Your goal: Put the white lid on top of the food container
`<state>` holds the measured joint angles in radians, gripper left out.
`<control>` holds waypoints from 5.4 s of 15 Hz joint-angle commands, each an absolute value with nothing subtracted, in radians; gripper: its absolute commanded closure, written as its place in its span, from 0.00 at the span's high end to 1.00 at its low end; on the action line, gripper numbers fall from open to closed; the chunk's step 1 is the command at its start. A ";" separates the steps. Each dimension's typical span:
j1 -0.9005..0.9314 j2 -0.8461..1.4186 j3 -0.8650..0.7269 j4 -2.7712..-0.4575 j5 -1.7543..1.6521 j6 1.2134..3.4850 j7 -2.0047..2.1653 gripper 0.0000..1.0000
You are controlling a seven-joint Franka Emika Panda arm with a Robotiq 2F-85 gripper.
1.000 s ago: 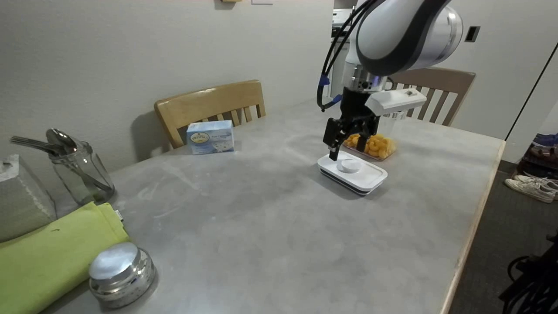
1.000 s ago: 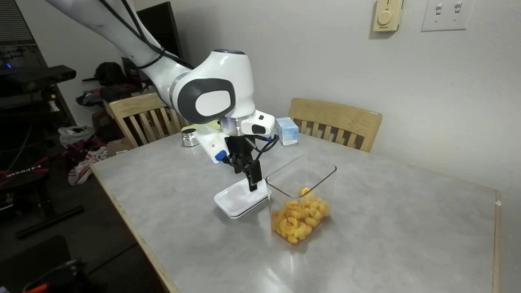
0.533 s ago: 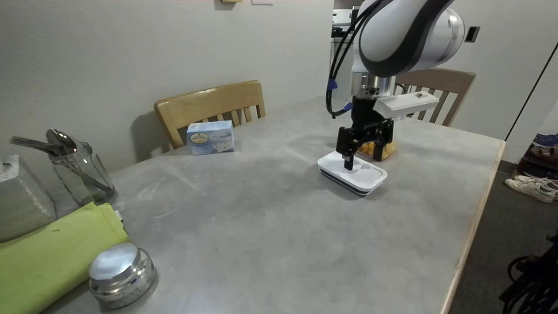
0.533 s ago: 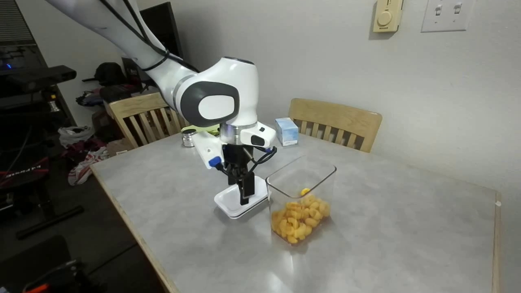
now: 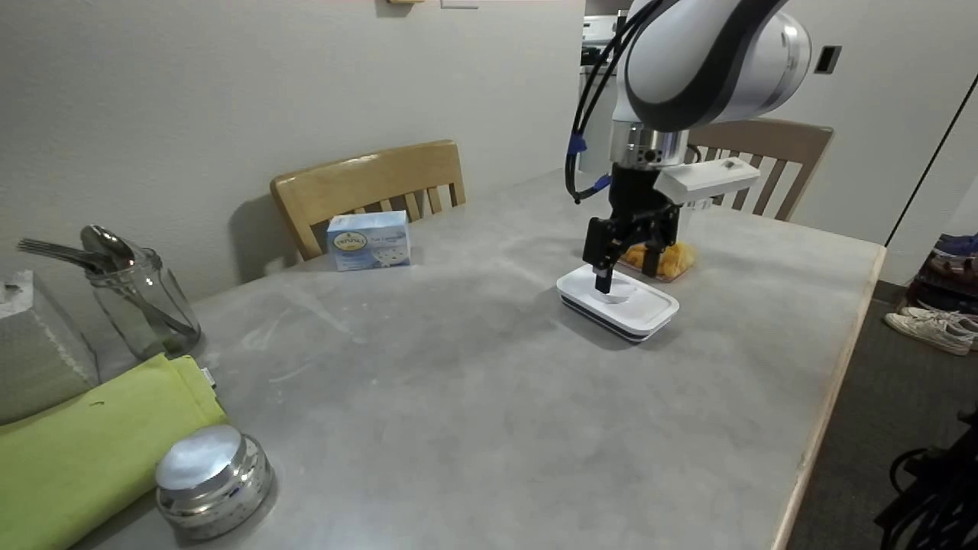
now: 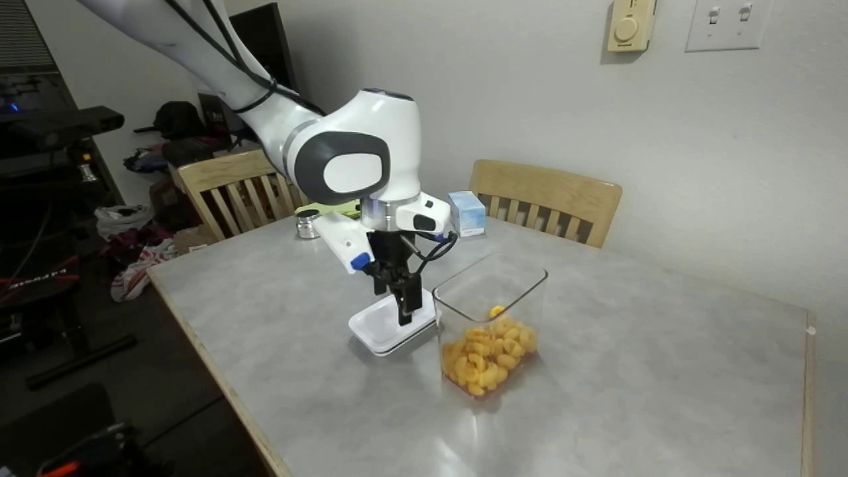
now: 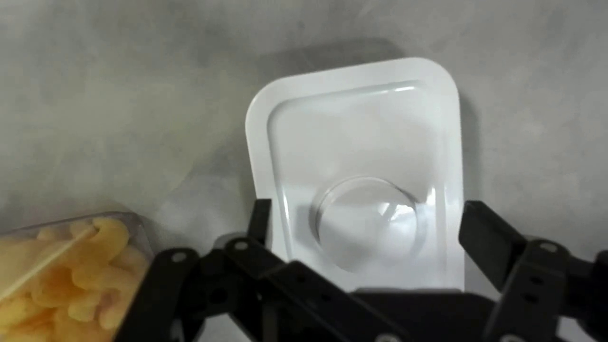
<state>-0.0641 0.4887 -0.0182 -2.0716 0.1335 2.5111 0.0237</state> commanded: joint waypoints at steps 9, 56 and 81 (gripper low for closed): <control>-0.188 0.567 0.089 -2.027 0.249 2.543 -0.286 0.94; -0.183 0.228 -0.110 -1.895 -0.043 2.412 -0.243 0.29; -0.291 0.295 -0.073 -1.989 0.273 2.470 -0.537 0.29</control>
